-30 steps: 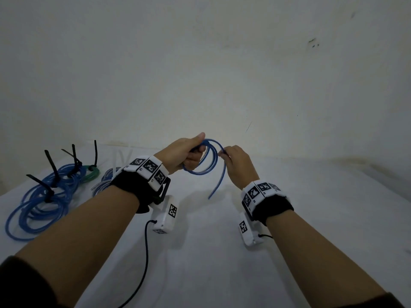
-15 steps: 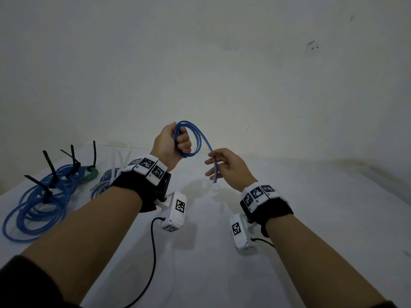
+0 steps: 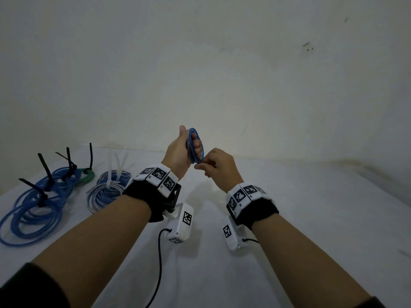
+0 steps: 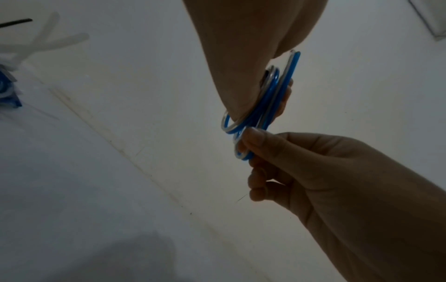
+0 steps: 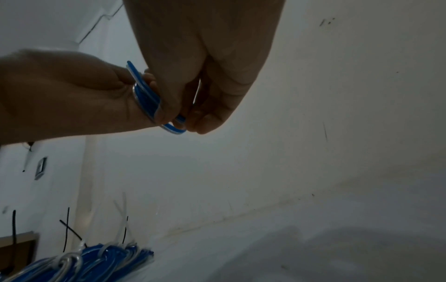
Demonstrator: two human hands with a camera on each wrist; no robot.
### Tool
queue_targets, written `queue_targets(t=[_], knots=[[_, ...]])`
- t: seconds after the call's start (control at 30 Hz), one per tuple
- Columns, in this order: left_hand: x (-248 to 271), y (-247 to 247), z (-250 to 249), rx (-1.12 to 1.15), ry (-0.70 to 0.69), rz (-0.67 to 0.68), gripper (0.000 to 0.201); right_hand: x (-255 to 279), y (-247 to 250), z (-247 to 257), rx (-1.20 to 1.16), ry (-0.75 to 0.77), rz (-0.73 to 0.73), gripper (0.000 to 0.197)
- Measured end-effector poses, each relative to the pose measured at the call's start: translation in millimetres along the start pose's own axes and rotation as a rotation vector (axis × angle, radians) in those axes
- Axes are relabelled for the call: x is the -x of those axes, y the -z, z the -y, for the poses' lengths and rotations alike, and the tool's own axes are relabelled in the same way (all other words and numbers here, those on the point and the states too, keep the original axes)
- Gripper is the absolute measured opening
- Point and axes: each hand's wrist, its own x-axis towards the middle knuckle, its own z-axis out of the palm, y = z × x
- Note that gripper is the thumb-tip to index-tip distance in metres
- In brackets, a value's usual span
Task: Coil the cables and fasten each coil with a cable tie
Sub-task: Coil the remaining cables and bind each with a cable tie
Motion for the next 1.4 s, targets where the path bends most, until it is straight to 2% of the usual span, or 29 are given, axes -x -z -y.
queue_targets(t=[0.1, 0.2, 0.27, 0.37, 0.47, 0.5, 0.57, 0.6, 0.67, 0.77, 0.93, 1.1, 1.27, 1.33, 1.4], knots=[[2, -1, 0, 0.046, 0.036, 0.051, 0.042, 3, 2, 2, -0.051, -0.082, -0.001, 0.023], [5, -1, 4, -0.166, -0.058, 0.100, 0.024, 7, 4, 2, -0.147, -0.182, 0.002, 0.019], [8, -2, 4, -0.292, -0.103, 0.109, 0.023, 9, 6, 1, -0.236, -0.222, 0.038, 0.008], [8, -4, 0, -0.385, -0.158, 0.116, 0.025, 11, 12, 1, -0.389, -0.244, 0.073, 0.016], [2, -5, -2, -0.417, -0.158, 0.077, 0.028, 7, 25, 1, -0.512, -0.283, -0.058, 0.021], [0, -5, -2, -0.426, -0.134, 0.074, 0.030, 5, 30, -1, -0.492, -0.259, -0.132, 0.017], [-3, -7, -2, -0.457, -0.040, 0.120, 0.037, 2, 41, -7, -0.301, -0.130, -0.251, 0.003], [-3, -8, -2, -0.479, 0.012, 0.159, 0.041, 0, 46, -9, -0.197, -0.057, -0.250, 0.010], [-1, -15, 1, -0.523, 0.090, 0.232, 0.048, -2, 54, -12, -0.099, 0.026, -0.134, 0.026], [1, -26, 5, -0.595, 0.121, 0.253, 0.052, -2, 58, -12, -0.202, 0.013, -0.016, 0.025], [-2, -35, 12, -0.699, 0.072, 0.176, 0.047, 8, 57, -12, -0.301, -0.069, -0.017, 0.013], [-8, -35, 28, -0.782, -0.059, 0.039, 0.048, 11, 48, -15, -0.298, -0.099, -0.035, 0.015], [-9, -34, 33, -0.704, -0.145, -0.128, 0.047, 9, 45, -19, -0.299, -0.151, -0.172, 0.012], [-11, -31, 32, -0.651, -0.116, -0.208, 0.051, 7, 46, -21, -0.304, -0.188, -0.255, 0.012], [-13, -27, 28, -0.609, -0.027, -0.276, 0.054, 4, 49, -22, -0.343, -0.224, -0.350, 0.014]])
